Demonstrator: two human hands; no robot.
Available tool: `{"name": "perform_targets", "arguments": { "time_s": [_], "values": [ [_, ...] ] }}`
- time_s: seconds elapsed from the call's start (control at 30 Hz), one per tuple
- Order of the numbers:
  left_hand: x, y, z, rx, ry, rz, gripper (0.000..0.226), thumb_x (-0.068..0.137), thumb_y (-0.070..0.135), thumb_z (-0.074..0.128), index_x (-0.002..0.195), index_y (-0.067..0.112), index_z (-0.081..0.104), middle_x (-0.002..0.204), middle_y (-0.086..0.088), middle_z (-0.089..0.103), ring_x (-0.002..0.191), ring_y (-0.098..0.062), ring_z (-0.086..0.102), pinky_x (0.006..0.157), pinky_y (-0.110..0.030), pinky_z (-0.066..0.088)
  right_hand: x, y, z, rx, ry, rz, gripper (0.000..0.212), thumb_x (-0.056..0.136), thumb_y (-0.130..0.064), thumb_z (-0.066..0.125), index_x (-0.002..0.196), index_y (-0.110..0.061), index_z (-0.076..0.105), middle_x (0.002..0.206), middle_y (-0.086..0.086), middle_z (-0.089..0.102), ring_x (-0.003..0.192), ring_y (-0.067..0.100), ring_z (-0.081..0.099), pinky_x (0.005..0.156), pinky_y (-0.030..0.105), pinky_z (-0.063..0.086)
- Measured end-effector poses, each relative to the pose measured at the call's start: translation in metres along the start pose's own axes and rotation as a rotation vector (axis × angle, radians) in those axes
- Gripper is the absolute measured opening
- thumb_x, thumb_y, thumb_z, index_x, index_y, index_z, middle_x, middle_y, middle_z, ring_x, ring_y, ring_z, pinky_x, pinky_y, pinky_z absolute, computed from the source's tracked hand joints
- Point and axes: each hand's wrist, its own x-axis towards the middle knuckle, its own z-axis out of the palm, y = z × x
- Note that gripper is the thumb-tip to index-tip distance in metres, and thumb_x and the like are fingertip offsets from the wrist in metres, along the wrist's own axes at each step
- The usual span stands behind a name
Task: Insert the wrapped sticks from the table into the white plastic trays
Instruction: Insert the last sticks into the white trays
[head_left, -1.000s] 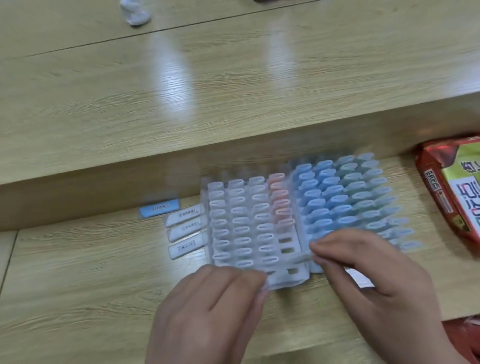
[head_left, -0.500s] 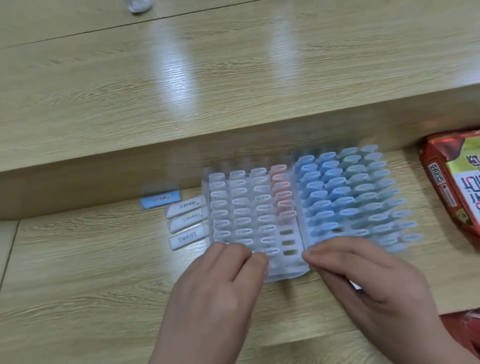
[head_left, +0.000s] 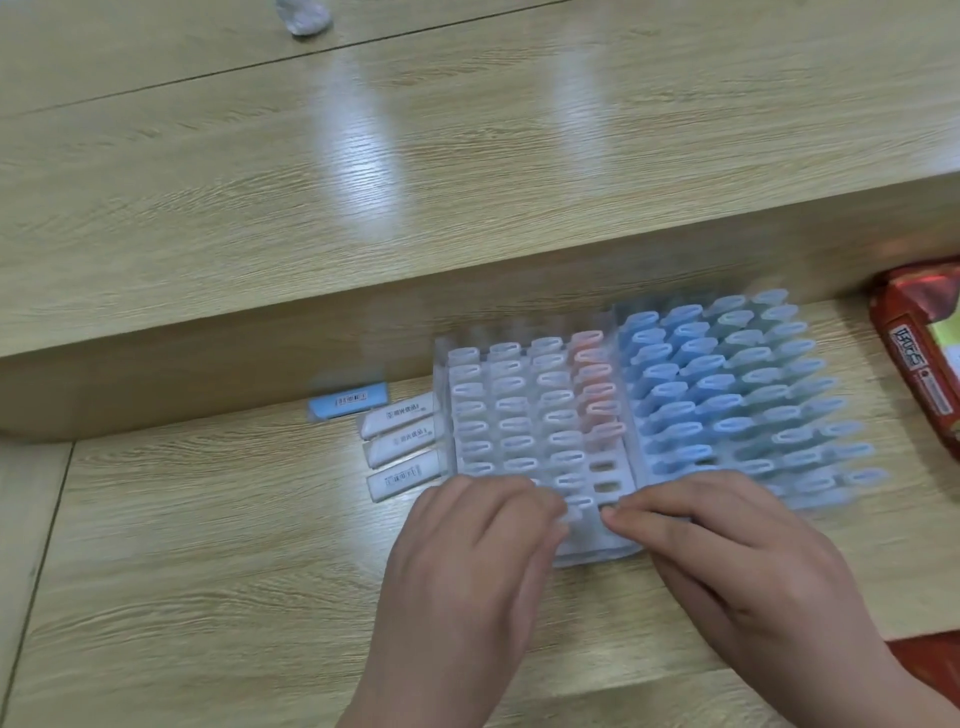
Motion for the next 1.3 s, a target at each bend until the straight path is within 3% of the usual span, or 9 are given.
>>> {"name": "perform_targets", "arguments": {
  "time_s": [0.23,0.33,0.47,0.57,0.8,0.97,1.13,1.27,1.3],
  "values": [
    [0.001,0.004,0.0,0.14,-0.147,0.169,0.024,0.069,-0.003,0.083,0.081,0.014,0.071,0.085,0.0,0.059,0.074,-0.022,0.05,0.065,-0.033,0.041,-0.004,0.004,0.003,-0.01,-0.009,0.007,0.026,0.084,-0.008,0.068,0.105,-0.019,0.078,0.105,-0.006,0.071,0.091,0.02,0.065,0.062,0.035,0.054],
    [-0.004,0.004,0.001,0.127,-0.138,0.09,0.026,0.069,0.007,0.086,0.087,0.02,0.072,0.09,0.003,0.053,0.078,-0.019,0.045,0.064,-0.029,0.038,-0.004,0.003,0.002,-0.007,-0.009,0.009,0.023,0.086,-0.012,0.067,0.106,-0.02,0.077,0.107,-0.007,0.07,0.092,0.02,0.064,0.063,0.035,0.054],
    [-0.008,-0.002,0.0,0.039,-0.038,0.045,0.011,0.086,0.025,0.072,0.097,0.023,0.075,0.099,0.005,0.054,0.084,-0.015,0.047,0.071,-0.028,0.043,-0.002,-0.003,0.002,0.024,0.024,0.05,0.02,0.088,-0.018,0.068,0.107,-0.02,0.077,0.108,-0.01,0.069,0.092,0.018,0.065,0.066,0.035,0.054],
    [-0.012,-0.014,-0.006,-0.078,0.062,-0.03,0.017,0.091,0.031,0.068,0.101,0.019,0.074,0.1,0.007,0.054,0.089,-0.014,0.053,0.079,-0.023,0.044,0.01,-0.014,0.004,0.048,0.072,0.085,0.017,0.093,-0.025,0.065,0.105,-0.021,0.076,0.108,-0.011,0.068,0.092,0.012,0.063,0.077,0.024,0.049],
    [-0.023,-0.069,-0.031,-0.036,0.154,-0.284,0.022,0.091,0.03,0.06,0.109,0.019,0.07,0.104,0.009,0.053,0.097,-0.013,0.058,0.085,-0.025,0.045,0.074,-0.058,0.037,0.1,0.031,-0.005,0.018,0.09,-0.022,0.066,0.106,-0.018,0.074,0.108,-0.008,0.068,0.099,0.015,0.064,0.088,0.026,0.047],
    [-0.016,-0.112,-0.039,0.116,0.088,-0.343,0.033,0.088,0.014,0.066,0.12,0.02,0.067,0.119,0.0,0.059,0.104,-0.024,0.057,0.092,-0.027,0.041,0.112,-0.103,0.077,0.06,-0.101,0.003,0.028,0.084,-0.014,0.07,0.112,-0.015,0.071,0.112,-0.003,0.069,0.099,0.02,0.065,0.085,0.027,0.05],
    [-0.008,-0.139,-0.04,0.24,-0.088,-0.172,0.044,0.088,0.026,0.055,0.132,0.027,0.058,0.146,-0.003,0.05,0.125,-0.029,0.044,0.1,-0.041,0.037,0.113,-0.135,0.115,-0.056,-0.145,0.096,0.044,0.076,-0.002,0.074,0.119,-0.007,0.066,0.118,0.006,0.067,0.103,0.023,0.065,0.092,0.027,0.046],
    [-0.012,-0.165,-0.038,0.334,-0.197,-0.099,0.049,0.085,0.018,0.067,0.133,0.02,0.059,0.147,-0.001,0.051,0.133,-0.03,0.047,0.106,-0.042,0.039,0.11,-0.141,0.146,-0.364,-0.238,0.197,0.047,0.083,-0.007,0.047,0.126,0.004,0.062,0.128,0.021,0.063,0.117,0.034,0.062,0.094,0.041,0.054],
    [-0.016,-0.171,-0.039,0.344,-0.203,-0.104,0.048,0.085,0.018,0.064,0.133,0.019,0.059,0.147,-0.001,0.051,0.133,-0.029,0.046,0.106,-0.042,0.04,0.109,-0.141,0.152,-0.42,-0.274,0.242,0.047,0.085,-0.009,0.05,0.128,0.006,0.06,0.131,0.024,0.06,0.121,0.036,0.06,0.098,0.044,0.052]
  ]
}}
